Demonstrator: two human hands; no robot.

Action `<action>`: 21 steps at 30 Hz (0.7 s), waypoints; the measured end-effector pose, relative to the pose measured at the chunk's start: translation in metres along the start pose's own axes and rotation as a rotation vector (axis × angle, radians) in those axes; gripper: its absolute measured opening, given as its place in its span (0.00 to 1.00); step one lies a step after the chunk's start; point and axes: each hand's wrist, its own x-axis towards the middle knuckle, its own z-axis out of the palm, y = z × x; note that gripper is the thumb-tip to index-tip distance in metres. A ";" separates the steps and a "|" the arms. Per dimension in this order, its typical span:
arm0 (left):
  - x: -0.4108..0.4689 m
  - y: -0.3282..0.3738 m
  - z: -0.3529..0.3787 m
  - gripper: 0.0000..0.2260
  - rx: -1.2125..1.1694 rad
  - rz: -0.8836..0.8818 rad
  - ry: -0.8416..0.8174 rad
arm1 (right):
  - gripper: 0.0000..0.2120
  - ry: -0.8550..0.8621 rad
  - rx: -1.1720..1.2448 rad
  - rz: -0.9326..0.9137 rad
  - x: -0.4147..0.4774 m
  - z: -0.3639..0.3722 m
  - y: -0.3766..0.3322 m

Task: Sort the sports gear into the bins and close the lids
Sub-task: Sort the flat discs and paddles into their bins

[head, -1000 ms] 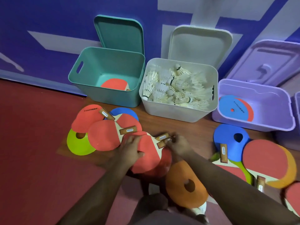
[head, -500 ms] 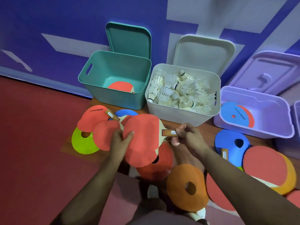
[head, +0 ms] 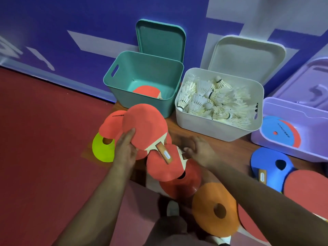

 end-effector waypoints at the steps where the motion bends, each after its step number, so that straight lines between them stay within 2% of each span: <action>1: 0.001 0.001 -0.003 0.10 0.050 0.004 0.013 | 0.27 -0.059 -0.071 -0.016 0.005 0.004 0.001; 4: 0.003 0.002 -0.013 0.08 0.125 0.003 0.038 | 0.35 -0.198 -0.198 -0.034 0.017 0.017 -0.009; 6: 0.005 0.002 -0.020 0.04 0.146 -0.009 0.024 | 0.35 -0.242 -0.228 -0.007 0.023 0.026 -0.015; 11: 0.005 0.000 -0.036 0.10 0.146 -0.053 -0.041 | 0.32 -0.237 -0.257 0.051 0.028 0.039 -0.021; 16: -0.006 -0.003 -0.042 0.09 0.100 -0.047 -0.047 | 0.23 -0.142 -0.145 0.083 0.015 0.032 -0.014; 19: -0.020 0.001 -0.039 0.08 0.071 -0.020 0.038 | 0.09 -0.054 -0.008 0.151 0.000 0.017 -0.006; 21: -0.031 0.007 -0.035 0.08 0.074 0.005 0.111 | 0.05 0.013 0.093 0.162 -0.009 0.008 0.001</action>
